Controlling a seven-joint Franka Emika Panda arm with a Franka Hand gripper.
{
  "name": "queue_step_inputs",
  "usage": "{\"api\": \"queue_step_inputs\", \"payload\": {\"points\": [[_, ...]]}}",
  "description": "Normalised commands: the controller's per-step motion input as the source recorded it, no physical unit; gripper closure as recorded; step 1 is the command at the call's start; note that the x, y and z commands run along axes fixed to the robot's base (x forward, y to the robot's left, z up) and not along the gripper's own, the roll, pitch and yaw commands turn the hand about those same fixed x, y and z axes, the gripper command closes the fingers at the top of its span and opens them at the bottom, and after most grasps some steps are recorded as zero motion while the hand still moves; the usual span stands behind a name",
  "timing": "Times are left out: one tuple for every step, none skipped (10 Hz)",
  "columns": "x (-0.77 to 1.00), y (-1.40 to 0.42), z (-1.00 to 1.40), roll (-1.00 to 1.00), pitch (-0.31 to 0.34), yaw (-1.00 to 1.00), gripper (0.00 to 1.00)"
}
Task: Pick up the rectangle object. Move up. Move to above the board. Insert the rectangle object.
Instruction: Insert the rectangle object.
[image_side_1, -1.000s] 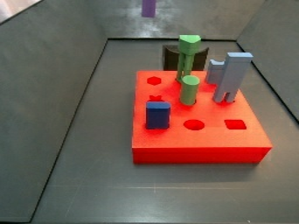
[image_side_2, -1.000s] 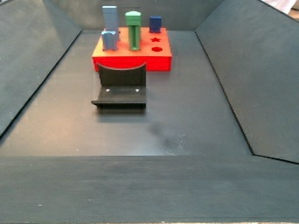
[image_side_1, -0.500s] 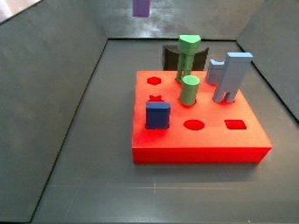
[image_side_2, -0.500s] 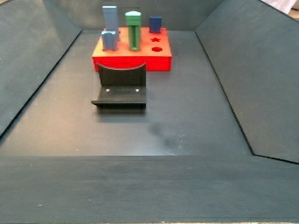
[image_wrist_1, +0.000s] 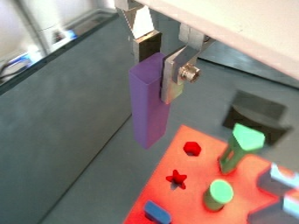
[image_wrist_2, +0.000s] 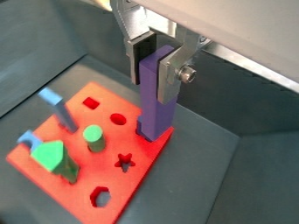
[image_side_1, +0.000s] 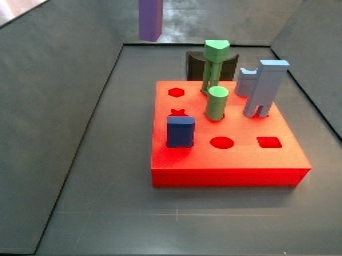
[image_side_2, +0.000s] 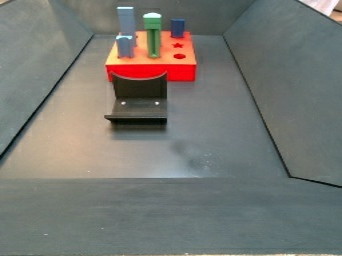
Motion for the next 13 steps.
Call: {"api": "queue_step_inputs", "payload": {"points": [[0.0,-0.02,0.0,-0.12,-0.114,-0.99,1.0],[0.0,-0.02,0.0,-0.12,-0.109,-0.99,1.0],[0.0,-0.09,-0.05,-0.06,-0.1,-0.95,1.0],[0.0,0.0,-0.02,-0.03,-0.004,0.01,1.0],[0.0,0.0,0.0,0.0,0.0,0.0,1.0],[0.62,-0.06,-0.21,0.0,-0.059,-0.48,1.0],[0.03,-0.06,-0.31,0.01,-0.03,-0.98,1.0],[0.0,-0.06,-0.21,0.0,0.0,-1.0,1.0],[0.0,-0.09,-0.12,0.0,0.0,-1.0,1.0],[0.0,-0.16,0.0,0.0,0.016,-0.94,1.0],[0.69,-0.25,0.0,0.0,0.01,-0.31,1.0],[0.58,-0.12,0.0,0.0,0.064,-0.31,1.0],[0.0,-0.03,0.0,0.0,0.0,0.0,1.0]]}}
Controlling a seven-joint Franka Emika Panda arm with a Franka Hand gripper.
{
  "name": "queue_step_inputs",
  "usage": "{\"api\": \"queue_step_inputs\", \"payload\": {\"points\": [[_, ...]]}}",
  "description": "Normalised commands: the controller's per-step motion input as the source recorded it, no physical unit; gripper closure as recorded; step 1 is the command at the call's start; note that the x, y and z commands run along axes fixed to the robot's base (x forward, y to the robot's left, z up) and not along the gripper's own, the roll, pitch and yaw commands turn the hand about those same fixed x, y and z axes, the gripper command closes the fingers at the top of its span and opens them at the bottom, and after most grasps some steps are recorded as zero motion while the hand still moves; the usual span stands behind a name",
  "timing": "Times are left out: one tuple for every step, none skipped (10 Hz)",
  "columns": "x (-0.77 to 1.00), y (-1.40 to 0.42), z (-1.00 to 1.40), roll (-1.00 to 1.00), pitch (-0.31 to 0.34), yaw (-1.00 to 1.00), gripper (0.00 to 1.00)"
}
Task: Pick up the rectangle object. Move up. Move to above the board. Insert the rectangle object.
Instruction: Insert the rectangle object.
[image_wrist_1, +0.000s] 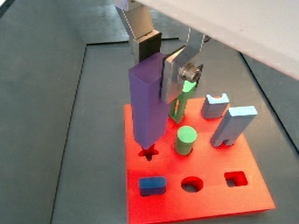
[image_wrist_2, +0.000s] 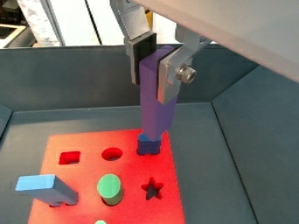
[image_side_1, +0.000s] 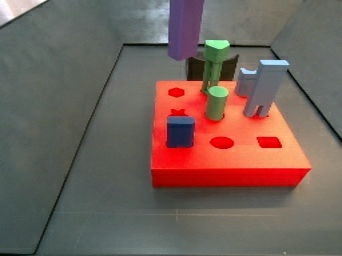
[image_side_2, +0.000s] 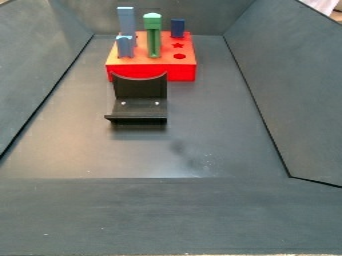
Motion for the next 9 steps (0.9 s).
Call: {"api": "queue_step_inputs", "payload": {"points": [[0.07,-0.03,-0.17,0.0,-0.061,-0.95,1.0],[0.0,0.0,-0.17,0.0,0.0,-1.0,1.0],[0.0,0.0,-0.21,0.0,0.0,-1.0,1.0],[0.0,0.0,-0.19,0.0,0.0,-1.0,1.0],[0.08,-0.07,0.0,-0.01,0.046,-0.88,1.0],[0.52,-0.11,0.0,0.0,0.053,-0.47,1.0],[0.48,0.0,0.0,-0.02,0.0,-0.4,1.0],[0.22,-0.15,-0.01,0.0,0.0,-0.01,1.0],[0.67,-0.14,-0.27,0.07,0.0,-0.42,1.0]]}}
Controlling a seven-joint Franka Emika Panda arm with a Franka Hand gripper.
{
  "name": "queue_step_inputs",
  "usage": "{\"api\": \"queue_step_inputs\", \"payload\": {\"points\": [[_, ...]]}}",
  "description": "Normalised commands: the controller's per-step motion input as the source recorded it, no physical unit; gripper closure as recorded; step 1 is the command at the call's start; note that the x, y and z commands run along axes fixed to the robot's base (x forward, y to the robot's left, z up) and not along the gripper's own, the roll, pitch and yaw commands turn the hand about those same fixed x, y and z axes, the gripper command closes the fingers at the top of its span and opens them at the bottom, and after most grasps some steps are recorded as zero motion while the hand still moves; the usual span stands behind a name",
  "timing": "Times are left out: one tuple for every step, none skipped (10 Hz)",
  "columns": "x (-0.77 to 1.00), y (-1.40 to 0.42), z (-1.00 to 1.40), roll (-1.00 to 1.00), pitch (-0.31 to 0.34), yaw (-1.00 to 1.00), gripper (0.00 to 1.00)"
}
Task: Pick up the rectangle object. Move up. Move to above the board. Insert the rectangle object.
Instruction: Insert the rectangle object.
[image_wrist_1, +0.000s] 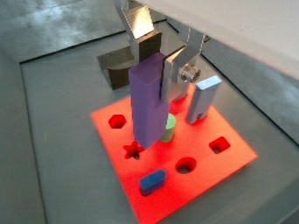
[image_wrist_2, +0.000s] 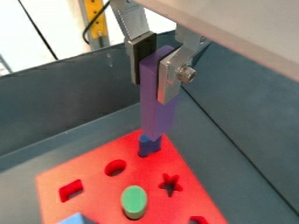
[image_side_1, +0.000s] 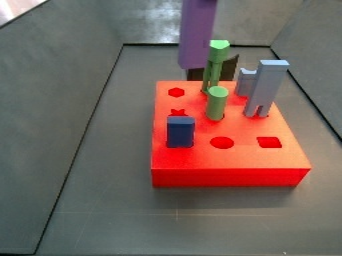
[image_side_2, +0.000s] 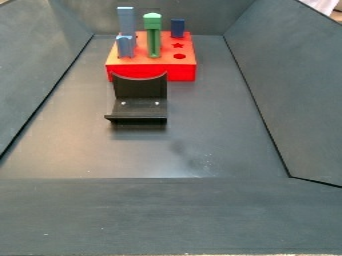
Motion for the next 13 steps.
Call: {"api": "queue_step_inputs", "payload": {"points": [[0.78,-0.09,-0.34,0.11,0.0,-0.34,1.0],[0.8,-0.08,-0.27,0.09,0.0,-0.32,1.0],[0.81,-0.08,-0.23,0.06,0.0,-0.33,1.0],[0.86,-0.08,-0.19,0.04,-0.004,-0.29,1.0],[0.91,-0.09,-0.16,0.03,0.0,-0.23,1.0],[0.92,-0.09,-0.11,0.0,0.0,-0.23,1.0],[0.91,-0.09,-0.04,0.0,-0.003,-0.25,1.0],[1.0,-0.09,0.0,0.0,0.0,-0.18,1.0],[1.0,-0.09,0.0,0.0,0.0,-0.17,1.0],[1.0,-0.08,-0.04,0.0,0.0,-0.13,1.0],[1.0,-0.06,-0.13,0.0,0.0,-0.1,1.0],[0.81,-0.06,0.0,0.0,0.001,-0.26,1.0],[-0.03,0.0,0.0,0.0,0.0,0.05,1.0]]}}
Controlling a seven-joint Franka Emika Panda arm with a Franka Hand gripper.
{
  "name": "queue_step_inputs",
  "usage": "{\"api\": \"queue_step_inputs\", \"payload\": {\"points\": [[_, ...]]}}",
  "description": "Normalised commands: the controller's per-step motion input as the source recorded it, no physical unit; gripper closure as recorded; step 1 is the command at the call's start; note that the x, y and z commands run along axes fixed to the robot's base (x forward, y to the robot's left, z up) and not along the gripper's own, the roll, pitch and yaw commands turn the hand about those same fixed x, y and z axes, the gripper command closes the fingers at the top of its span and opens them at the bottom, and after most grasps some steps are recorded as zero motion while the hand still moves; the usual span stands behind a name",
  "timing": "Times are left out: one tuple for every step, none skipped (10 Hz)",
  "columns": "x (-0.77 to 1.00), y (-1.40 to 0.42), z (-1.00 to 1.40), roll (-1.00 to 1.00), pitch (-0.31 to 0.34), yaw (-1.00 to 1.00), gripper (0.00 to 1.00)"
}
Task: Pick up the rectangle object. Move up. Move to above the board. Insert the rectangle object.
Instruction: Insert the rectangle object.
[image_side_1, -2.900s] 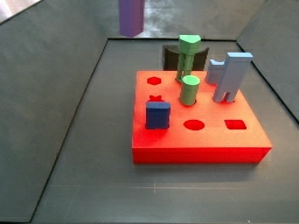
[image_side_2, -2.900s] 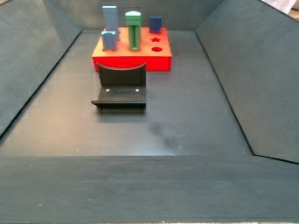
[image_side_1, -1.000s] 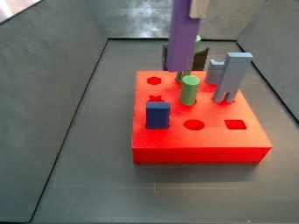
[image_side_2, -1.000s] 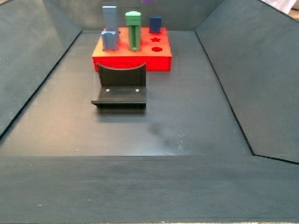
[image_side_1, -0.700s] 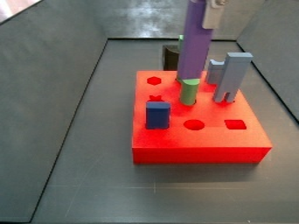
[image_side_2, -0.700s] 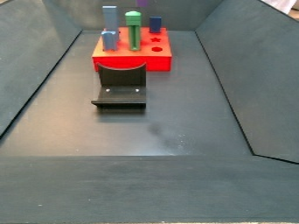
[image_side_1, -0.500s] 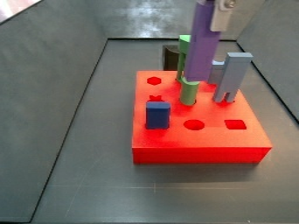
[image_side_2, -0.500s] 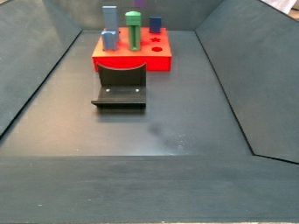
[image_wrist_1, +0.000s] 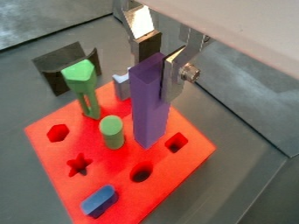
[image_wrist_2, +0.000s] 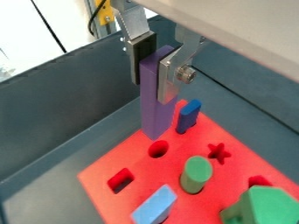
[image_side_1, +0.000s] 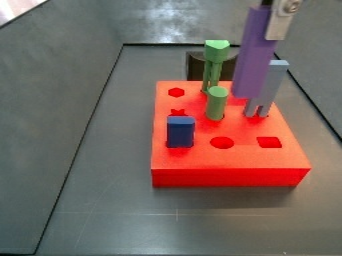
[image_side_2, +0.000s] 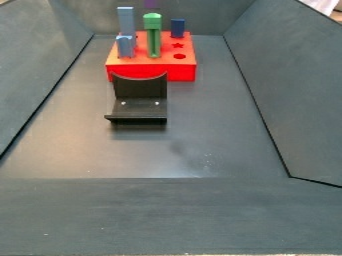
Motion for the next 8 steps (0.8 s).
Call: {"api": "queue_step_inputs", "payload": {"points": [[0.01,-0.05,0.0,0.0,0.0,0.0,1.0],[0.64,-0.14,-0.22,0.07,-0.087,-0.42,1.0],[0.57,-0.15,-0.37,0.13,-0.161,-0.49,1.0],[0.69,-0.1,-0.52,0.19,-0.189,-0.41,1.0],[0.82,0.0,-0.52,0.19,-0.207,-0.31,1.0],[0.91,0.0,-0.48,0.17,-0.201,-0.24,1.0],[0.96,0.0,-0.45,0.16,-0.183,-0.21,1.0],[0.97,0.0,-0.2,0.12,-0.051,-0.21,1.0]]}}
